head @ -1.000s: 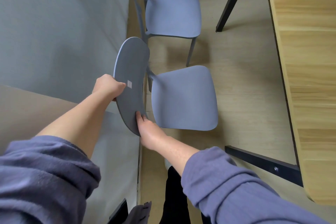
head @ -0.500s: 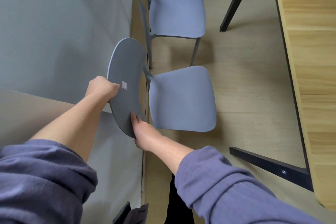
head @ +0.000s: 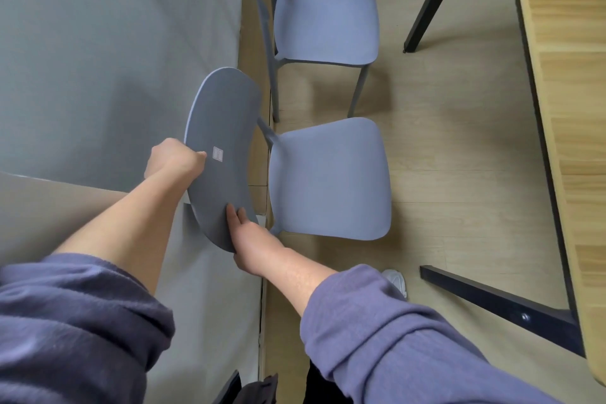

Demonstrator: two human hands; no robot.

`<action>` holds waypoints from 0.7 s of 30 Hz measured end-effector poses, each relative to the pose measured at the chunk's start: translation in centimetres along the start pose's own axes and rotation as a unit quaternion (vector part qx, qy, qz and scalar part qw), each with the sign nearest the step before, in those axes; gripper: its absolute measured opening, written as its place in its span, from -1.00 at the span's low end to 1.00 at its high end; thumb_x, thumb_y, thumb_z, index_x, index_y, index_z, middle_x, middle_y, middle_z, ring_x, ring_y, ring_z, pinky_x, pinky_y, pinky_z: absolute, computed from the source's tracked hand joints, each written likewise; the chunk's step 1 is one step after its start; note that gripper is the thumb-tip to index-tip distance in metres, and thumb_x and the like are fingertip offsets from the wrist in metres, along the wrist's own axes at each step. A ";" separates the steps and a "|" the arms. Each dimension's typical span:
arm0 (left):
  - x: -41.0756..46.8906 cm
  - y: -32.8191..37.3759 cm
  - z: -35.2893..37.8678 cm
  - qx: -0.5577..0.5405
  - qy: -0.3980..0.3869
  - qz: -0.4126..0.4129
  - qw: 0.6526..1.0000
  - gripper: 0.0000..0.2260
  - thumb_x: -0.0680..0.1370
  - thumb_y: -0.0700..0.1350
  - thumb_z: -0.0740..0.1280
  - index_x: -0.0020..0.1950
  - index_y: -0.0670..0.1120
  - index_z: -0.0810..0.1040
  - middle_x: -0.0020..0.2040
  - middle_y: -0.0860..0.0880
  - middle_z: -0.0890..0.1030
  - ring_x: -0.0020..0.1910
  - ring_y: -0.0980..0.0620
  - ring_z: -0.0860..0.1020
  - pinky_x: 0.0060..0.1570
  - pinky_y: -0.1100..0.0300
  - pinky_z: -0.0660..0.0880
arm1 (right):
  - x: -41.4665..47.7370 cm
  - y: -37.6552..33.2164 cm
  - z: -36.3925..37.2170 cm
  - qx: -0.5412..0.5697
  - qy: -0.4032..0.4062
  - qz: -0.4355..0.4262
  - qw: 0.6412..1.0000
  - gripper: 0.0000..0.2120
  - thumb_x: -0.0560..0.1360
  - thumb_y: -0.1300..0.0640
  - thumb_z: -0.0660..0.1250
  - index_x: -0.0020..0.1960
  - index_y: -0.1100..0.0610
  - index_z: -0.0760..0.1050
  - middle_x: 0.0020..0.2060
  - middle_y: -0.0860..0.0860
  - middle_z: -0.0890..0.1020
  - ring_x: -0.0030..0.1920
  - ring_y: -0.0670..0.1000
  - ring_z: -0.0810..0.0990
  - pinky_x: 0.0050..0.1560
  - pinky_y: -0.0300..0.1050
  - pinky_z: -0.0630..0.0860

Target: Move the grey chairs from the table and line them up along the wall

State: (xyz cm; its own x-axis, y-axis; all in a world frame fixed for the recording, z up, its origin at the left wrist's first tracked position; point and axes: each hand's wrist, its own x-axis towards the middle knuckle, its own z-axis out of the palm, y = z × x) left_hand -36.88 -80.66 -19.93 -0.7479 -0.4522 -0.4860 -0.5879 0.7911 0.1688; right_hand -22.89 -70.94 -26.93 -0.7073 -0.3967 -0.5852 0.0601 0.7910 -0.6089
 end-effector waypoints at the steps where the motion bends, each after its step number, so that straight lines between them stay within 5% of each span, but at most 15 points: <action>1: 0.2 0.1 0.1 0.006 0.005 -0.002 1.000 -0.70 0.46 -0.02 0.35 0.07 -0.19 0.58 0.04 -0.20 0.62 -0.05 -0.23 0.62 -0.07 0.04 0.52 | 0.1 -0.2 -0.1 -0.001 -0.002 0.001 1.000 -0.16 0.48 0.37 0.23 0.55 0.19 -0.25 0.55 0.27 -0.03 0.21 0.35 0.51 0.10 0.16 0.53; 9: 0.4 0.1 0.4 0.076 0.034 0.003 0.997 -0.69 0.53 -0.06 0.32 0.17 -0.24 0.52 0.16 -0.26 0.57 0.13 -0.27 0.55 -0.04 0.03 0.44 | 0.6 -1.0 -0.2 0.003 -0.028 0.013 1.000 -0.17 0.50 0.38 0.17 0.55 0.17 -0.31 0.56 0.22 -0.11 0.22 0.32 0.50 0.07 0.11 0.51; 14: -0.3 0.1 0.2 0.121 0.024 0.007 0.992 -0.70 0.50 -0.25 0.26 0.22 -0.26 0.48 0.22 -0.28 0.54 0.20 -0.29 0.52 0.11 -0.04 0.48 | 0.5 -1.0 -0.1 -0.003 -0.036 0.007 0.999 -0.16 0.50 0.37 0.17 0.55 0.14 -0.33 0.57 0.16 -0.13 0.24 0.30 0.49 0.04 0.09 0.52; 17: -1.3 0.3 0.5 0.142 0.056 0.041 0.987 -0.65 0.51 -0.29 0.24 0.29 -0.24 0.34 0.25 -0.28 0.50 0.24 -0.30 0.48 0.13 -0.07 0.44 | 0.1 0.0 -1.0 -0.010 -0.049 0.003 0.999 -0.16 0.49 0.36 0.19 0.56 0.04 -0.24 0.57 0.08 0.00 0.24 0.28 0.50 -0.04 0.04 0.50; 21: -3.2 -0.8 1.8 0.174 0.096 0.155 0.968 -0.43 0.49 -0.24 0.28 0.46 -0.16 0.14 0.42 -0.20 0.32 0.37 -0.23 0.33 0.25 -0.18 0.31 | -2.2 3.5 -3.2 0.040 -0.008 0.025 0.999 -0.24 0.49 0.33 0.18 0.56 -0.02 -0.06 0.56 0.08 0.10 0.48 0.21 0.26 0.39 0.08 0.34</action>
